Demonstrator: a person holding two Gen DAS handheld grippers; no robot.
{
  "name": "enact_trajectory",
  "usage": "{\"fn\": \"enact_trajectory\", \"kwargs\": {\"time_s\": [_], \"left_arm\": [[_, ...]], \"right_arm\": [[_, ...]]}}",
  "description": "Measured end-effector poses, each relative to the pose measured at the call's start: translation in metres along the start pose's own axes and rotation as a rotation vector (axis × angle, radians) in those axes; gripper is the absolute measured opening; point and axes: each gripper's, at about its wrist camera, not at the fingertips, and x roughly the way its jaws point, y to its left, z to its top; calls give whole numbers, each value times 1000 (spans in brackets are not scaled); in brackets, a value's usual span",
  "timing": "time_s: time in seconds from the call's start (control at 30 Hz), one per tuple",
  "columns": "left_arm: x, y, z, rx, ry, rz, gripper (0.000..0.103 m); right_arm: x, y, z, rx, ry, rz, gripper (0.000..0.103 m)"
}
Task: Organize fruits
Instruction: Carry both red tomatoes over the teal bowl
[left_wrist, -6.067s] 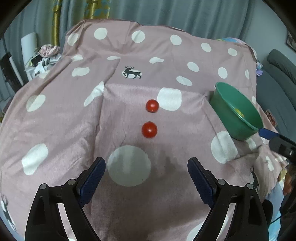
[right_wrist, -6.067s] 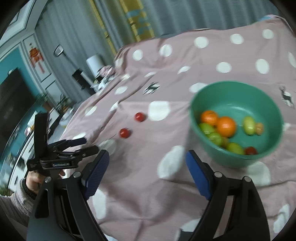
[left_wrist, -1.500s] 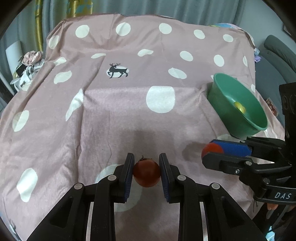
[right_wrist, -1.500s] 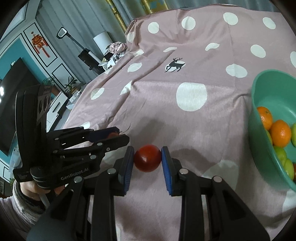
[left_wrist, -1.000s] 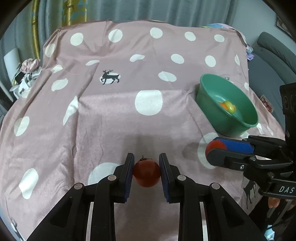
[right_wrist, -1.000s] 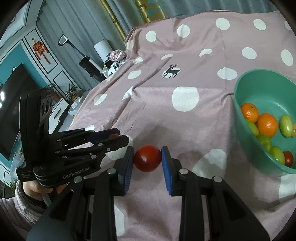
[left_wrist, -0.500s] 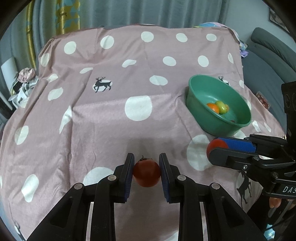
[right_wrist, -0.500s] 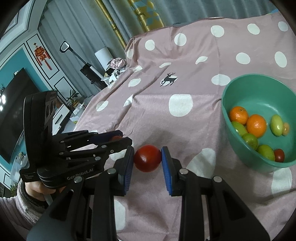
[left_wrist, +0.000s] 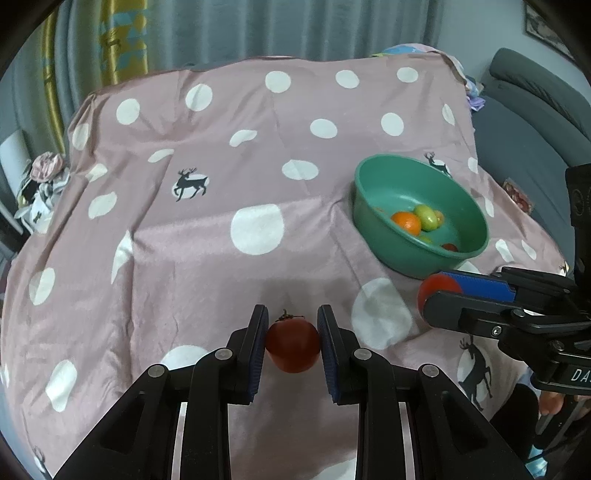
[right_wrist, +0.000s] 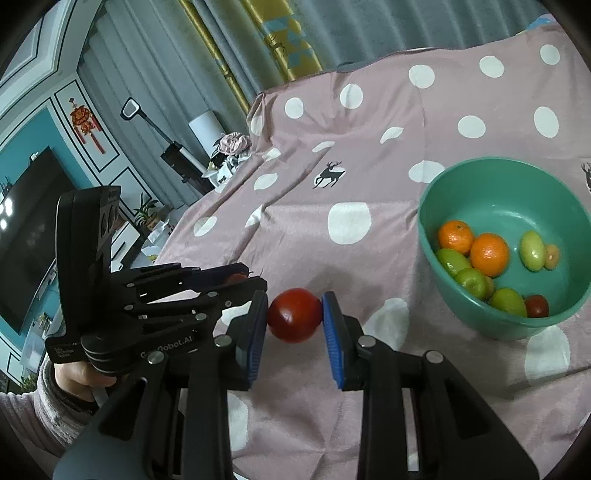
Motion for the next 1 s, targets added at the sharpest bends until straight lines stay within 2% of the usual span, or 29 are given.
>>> {"fn": "enact_trajectory", "kwargs": {"time_s": [1.0], "left_arm": [[20,-74,44,149,-30,-43,28]], "right_arm": [[-52,-52,-2,97,-133,-89,30]]}}
